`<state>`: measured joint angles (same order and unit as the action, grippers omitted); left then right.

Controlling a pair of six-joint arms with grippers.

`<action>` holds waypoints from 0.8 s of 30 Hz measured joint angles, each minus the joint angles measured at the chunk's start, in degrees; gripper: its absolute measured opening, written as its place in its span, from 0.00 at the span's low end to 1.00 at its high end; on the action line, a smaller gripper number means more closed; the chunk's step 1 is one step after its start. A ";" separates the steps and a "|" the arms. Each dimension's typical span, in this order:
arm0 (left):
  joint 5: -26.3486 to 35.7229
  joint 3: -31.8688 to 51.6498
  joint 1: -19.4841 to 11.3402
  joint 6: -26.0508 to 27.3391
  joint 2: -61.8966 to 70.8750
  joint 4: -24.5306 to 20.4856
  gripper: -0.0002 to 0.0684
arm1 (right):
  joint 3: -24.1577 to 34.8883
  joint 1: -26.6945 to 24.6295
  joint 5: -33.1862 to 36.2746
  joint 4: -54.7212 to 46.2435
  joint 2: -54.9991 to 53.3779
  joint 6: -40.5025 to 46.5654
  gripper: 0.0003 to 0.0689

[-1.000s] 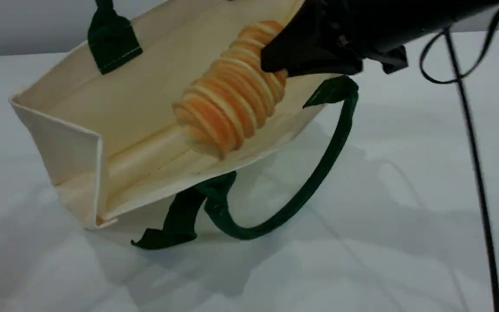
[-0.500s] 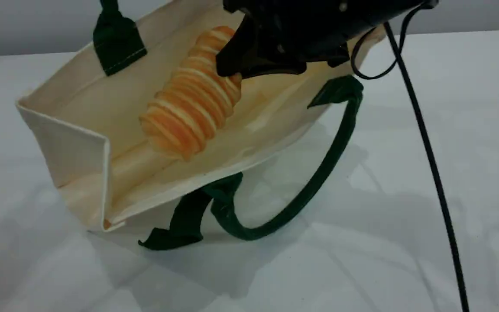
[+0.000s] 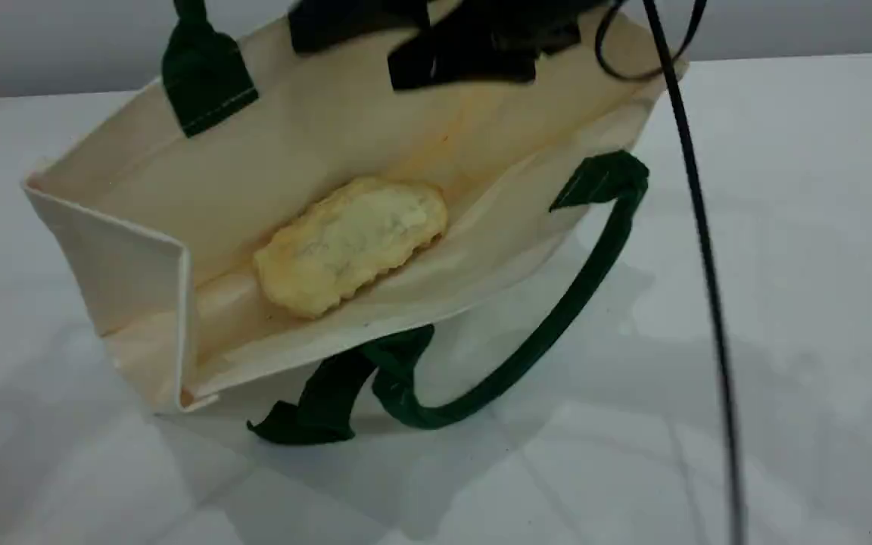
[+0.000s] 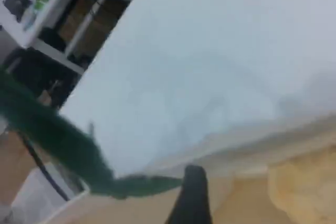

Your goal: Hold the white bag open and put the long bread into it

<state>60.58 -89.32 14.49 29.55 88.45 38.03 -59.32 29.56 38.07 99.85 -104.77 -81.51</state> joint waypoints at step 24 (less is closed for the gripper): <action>-3.40 2.58 -6.84 -3.33 -9.40 -7.54 0.14 | 0.10 -6.89 3.02 -15.53 22.81 12.19 0.79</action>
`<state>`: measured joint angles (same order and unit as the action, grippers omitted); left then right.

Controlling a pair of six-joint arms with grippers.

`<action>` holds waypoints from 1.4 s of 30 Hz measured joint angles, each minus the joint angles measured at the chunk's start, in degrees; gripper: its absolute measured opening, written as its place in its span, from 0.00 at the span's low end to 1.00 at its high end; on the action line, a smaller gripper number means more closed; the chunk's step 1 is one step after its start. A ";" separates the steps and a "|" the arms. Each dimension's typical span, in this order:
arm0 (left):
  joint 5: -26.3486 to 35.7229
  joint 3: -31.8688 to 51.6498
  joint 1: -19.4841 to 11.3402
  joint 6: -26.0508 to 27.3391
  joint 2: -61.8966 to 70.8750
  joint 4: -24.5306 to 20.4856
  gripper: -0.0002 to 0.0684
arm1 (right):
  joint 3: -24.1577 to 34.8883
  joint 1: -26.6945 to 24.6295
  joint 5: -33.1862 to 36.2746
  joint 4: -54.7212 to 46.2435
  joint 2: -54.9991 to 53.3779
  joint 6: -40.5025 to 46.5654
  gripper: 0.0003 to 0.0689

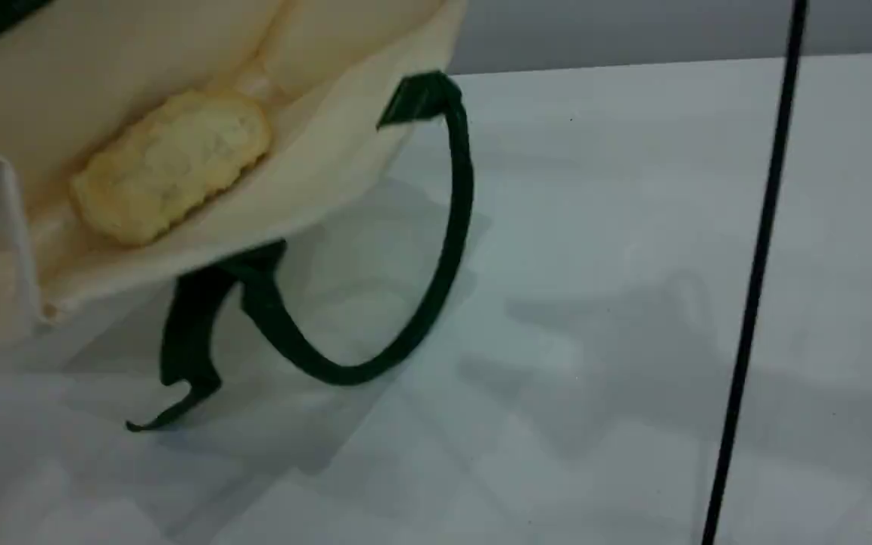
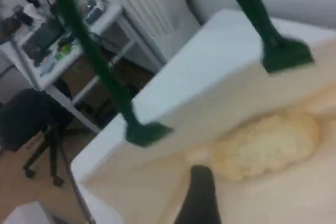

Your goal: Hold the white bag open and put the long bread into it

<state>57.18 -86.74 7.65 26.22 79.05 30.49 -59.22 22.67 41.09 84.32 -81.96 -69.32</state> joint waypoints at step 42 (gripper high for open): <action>3.46 7.38 1.22 3.72 -5.84 2.42 0.79 | 0.00 0.05 14.27 -62.21 51.55 51.91 0.79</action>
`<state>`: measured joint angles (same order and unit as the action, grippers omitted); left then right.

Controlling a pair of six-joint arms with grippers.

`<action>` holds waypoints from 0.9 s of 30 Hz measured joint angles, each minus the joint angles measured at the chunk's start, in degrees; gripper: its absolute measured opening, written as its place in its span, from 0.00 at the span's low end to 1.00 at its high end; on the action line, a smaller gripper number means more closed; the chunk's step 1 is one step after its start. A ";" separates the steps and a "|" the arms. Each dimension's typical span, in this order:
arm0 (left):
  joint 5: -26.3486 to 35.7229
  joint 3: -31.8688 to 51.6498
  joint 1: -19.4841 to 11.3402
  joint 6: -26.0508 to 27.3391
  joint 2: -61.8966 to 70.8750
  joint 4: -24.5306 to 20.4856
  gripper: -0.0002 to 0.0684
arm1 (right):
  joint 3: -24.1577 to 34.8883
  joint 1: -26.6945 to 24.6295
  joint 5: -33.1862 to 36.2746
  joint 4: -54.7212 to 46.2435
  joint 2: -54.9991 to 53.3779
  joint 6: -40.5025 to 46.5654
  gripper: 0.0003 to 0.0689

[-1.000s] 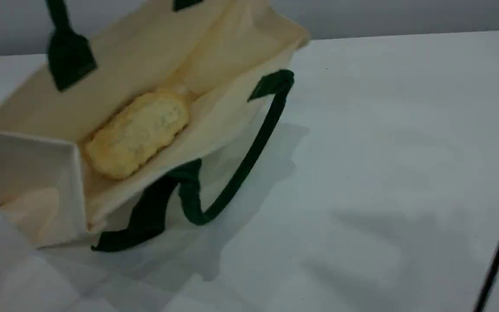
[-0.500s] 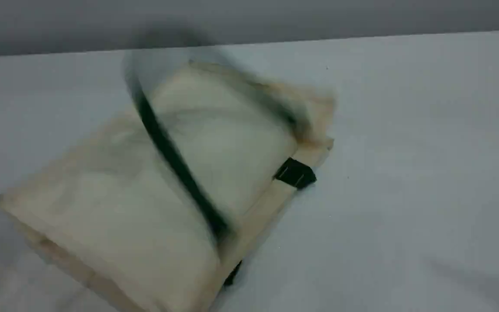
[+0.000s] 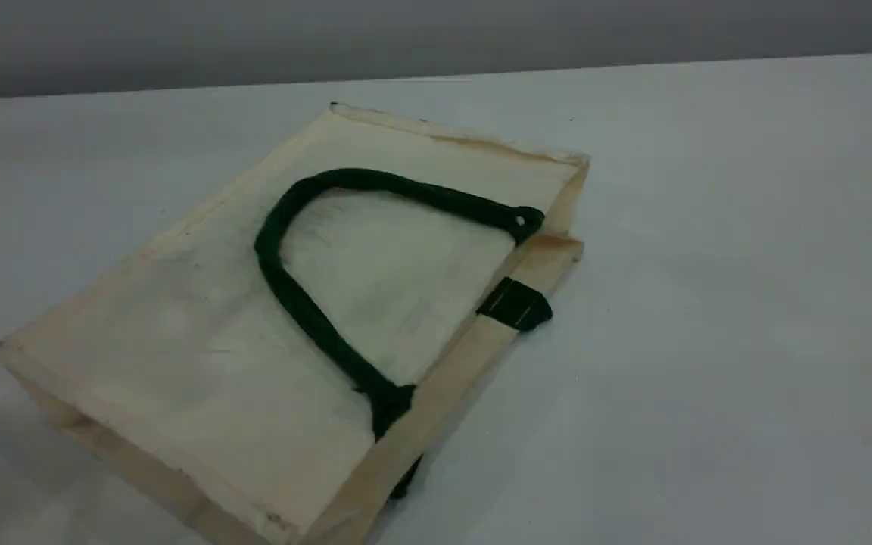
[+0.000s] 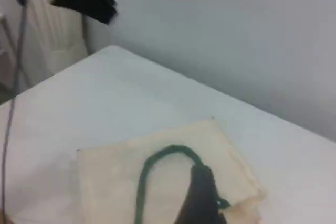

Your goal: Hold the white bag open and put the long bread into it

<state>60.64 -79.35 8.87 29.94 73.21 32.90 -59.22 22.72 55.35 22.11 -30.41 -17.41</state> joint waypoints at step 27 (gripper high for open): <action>9.34 15.19 -0.12 -3.42 -28.07 2.88 0.79 | 23.95 0.00 8.71 -14.99 21.50 12.91 0.79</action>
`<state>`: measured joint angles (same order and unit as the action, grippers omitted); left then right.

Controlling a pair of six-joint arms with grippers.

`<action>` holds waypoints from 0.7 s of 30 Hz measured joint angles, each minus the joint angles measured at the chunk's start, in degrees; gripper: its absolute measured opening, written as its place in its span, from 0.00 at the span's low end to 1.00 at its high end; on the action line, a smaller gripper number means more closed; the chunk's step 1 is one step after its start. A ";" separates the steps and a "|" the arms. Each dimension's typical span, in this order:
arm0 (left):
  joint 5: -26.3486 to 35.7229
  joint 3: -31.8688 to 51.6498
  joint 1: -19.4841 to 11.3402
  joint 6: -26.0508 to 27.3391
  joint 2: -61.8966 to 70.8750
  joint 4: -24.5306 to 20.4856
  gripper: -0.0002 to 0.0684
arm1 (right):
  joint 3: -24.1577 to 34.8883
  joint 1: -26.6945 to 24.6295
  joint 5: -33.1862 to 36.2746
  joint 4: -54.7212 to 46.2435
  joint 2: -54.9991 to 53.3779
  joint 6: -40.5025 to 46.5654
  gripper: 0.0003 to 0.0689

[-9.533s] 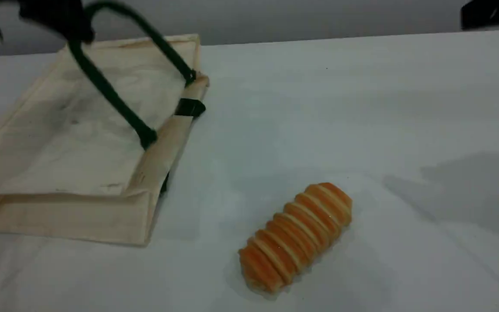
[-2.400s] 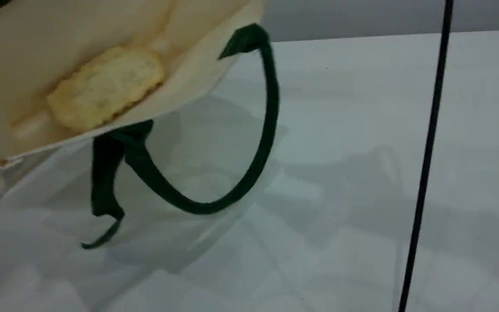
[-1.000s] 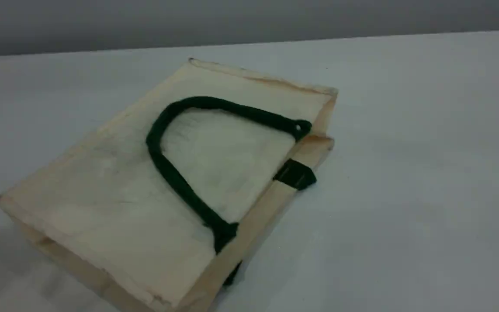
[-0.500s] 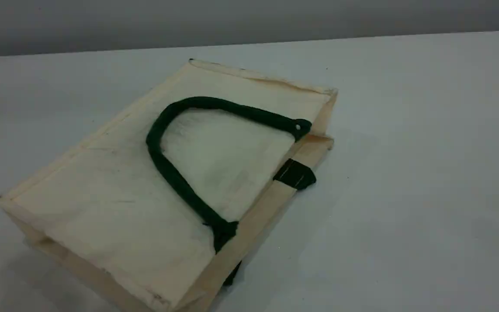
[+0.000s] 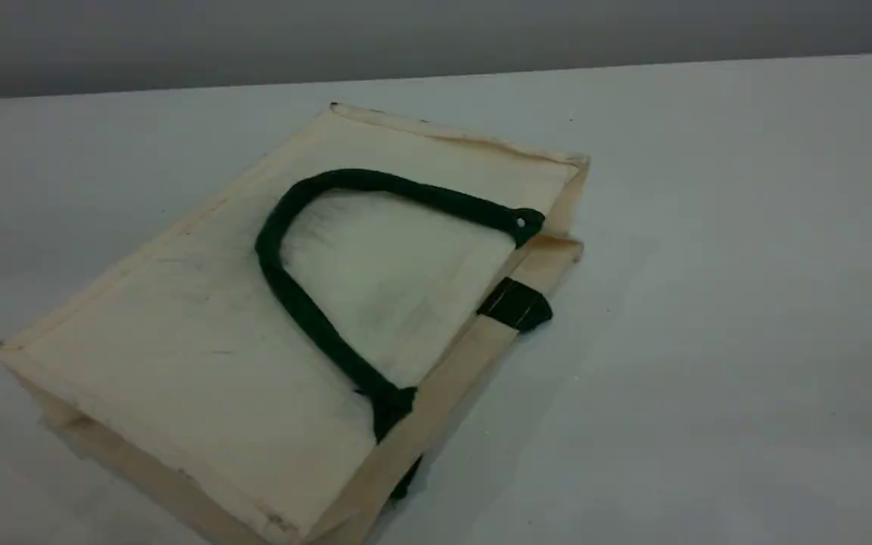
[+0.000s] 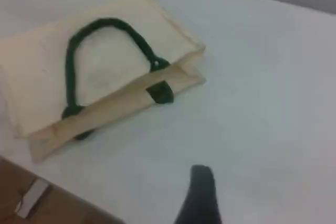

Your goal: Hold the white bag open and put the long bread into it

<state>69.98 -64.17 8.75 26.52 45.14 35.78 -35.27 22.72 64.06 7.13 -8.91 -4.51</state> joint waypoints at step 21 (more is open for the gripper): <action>0.02 22.80 0.00 -16.47 -27.24 -19.71 0.79 | 6.29 0.00 -2.98 0.17 0.87 1.01 0.79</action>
<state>70.00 -41.37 8.75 10.05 17.90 16.07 -28.98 22.72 61.08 7.30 -8.04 -3.49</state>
